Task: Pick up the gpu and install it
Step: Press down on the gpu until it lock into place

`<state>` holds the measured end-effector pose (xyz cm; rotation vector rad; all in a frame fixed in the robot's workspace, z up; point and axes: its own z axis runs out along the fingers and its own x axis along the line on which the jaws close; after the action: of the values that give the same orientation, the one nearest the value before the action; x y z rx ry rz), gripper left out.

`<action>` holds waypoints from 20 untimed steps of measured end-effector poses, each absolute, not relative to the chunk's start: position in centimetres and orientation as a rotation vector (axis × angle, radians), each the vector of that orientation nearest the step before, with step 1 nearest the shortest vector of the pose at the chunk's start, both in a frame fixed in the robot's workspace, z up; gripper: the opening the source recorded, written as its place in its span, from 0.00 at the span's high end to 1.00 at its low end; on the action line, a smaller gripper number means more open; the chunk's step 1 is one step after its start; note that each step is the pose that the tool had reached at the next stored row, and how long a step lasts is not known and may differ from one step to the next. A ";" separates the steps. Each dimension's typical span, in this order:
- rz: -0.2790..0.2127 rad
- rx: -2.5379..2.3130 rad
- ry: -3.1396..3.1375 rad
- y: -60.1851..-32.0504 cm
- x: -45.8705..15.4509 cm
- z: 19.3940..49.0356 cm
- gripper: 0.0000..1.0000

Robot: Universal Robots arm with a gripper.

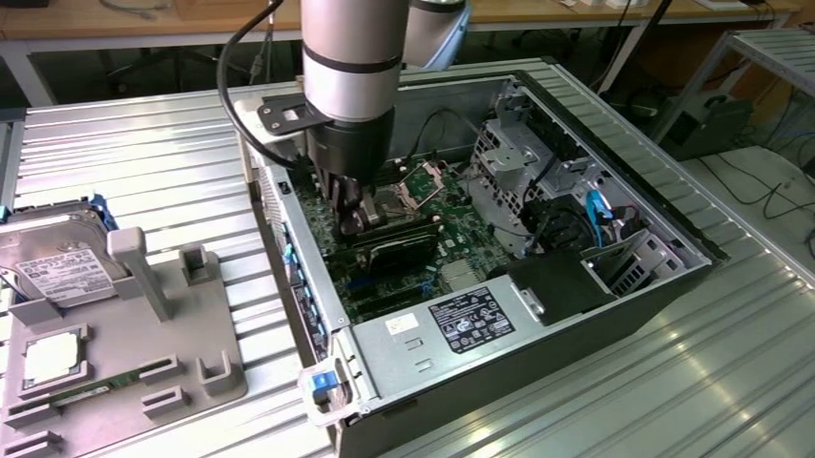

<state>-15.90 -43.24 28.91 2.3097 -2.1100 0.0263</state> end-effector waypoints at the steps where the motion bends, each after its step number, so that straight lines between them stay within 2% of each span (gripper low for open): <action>1: 0.027 2.309 -2.109 -43.2 -15.9 29.0 0.89; 6: 0.041 2.281 -2.076 -43.0 -15.9 29.6 0.89; 11: 0.011 2.258 -2.054 -42.5 -15.9 29.6 0.89; 20: 0.008 2.259 -2.054 -42.5 -15.9 30.4 0.89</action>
<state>-15.93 -42.54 30.39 2.2590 -2.0538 0.0083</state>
